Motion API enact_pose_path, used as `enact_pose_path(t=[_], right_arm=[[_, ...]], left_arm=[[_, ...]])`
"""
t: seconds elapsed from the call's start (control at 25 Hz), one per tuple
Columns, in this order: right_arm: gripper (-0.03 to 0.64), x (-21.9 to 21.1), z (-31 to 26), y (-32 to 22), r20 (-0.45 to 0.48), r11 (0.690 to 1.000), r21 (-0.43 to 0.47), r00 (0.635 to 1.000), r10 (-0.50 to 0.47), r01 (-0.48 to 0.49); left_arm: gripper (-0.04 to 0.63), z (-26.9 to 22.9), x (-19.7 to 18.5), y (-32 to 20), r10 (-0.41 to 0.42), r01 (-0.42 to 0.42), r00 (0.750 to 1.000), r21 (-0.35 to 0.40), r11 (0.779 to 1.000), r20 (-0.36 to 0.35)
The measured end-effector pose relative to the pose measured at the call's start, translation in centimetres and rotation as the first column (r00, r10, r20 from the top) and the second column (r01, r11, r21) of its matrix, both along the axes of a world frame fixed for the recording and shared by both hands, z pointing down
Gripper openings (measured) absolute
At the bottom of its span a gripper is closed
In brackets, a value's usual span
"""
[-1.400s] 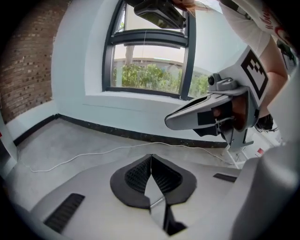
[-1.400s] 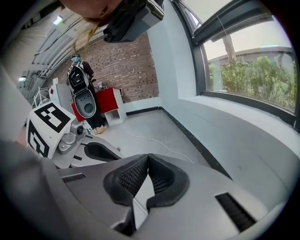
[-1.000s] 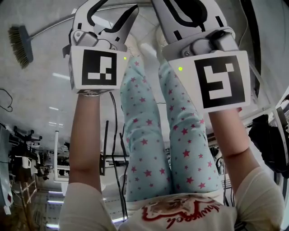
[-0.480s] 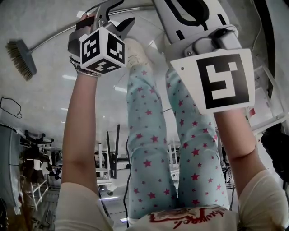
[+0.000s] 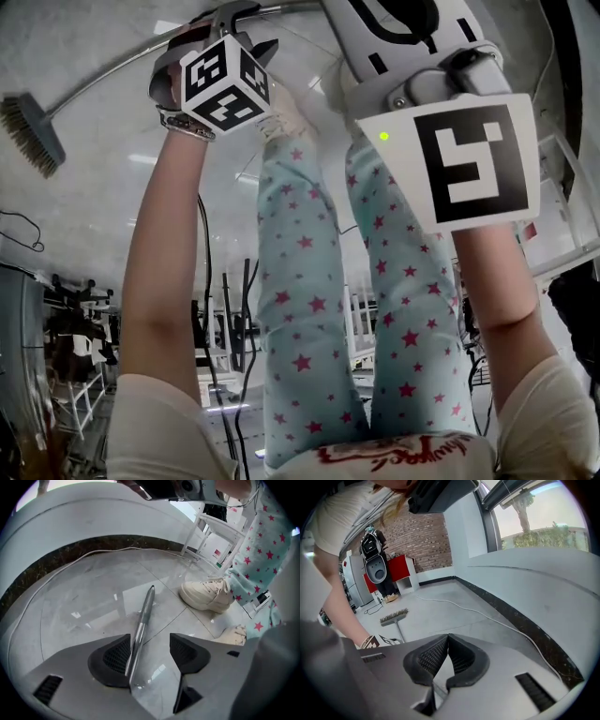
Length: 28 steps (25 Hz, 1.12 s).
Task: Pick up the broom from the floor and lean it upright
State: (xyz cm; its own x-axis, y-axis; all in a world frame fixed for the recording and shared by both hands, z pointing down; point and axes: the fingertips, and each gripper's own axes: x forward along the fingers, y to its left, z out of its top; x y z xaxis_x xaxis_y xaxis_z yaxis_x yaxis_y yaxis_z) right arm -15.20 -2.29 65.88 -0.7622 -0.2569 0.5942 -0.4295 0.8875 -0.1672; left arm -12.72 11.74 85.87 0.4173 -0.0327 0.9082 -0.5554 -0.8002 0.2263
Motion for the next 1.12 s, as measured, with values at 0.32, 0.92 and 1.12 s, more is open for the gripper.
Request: enact_pose_path(t=[0.32,0.92,1.12], right_arm=[[0.025,-1.6,-0.1,0.2,0.051,1.0,-0.013,0.998,0.025,-0.024],[0.025,-1.5,-0.4,-0.1,0.058,1.0,-0.008,0.998,0.003,-0.003],[0.025,-0.3,-1.0,-0.9,0.07,0.999,0.009,0.997,0.038,-0.038]], left_arm=[[0.268,1.9,-0.6,-0.1,0.02,-0.019,0.997,-0.017,1.0,0.079],[0.1,1.5,-0.8,-1.4,0.086,-0.087,0.994,0.014,0.996,0.066],[0.092,-1.4,-0.1,-2.6,0.136,-0.142,0.989,0.13,0.981,0.049]])
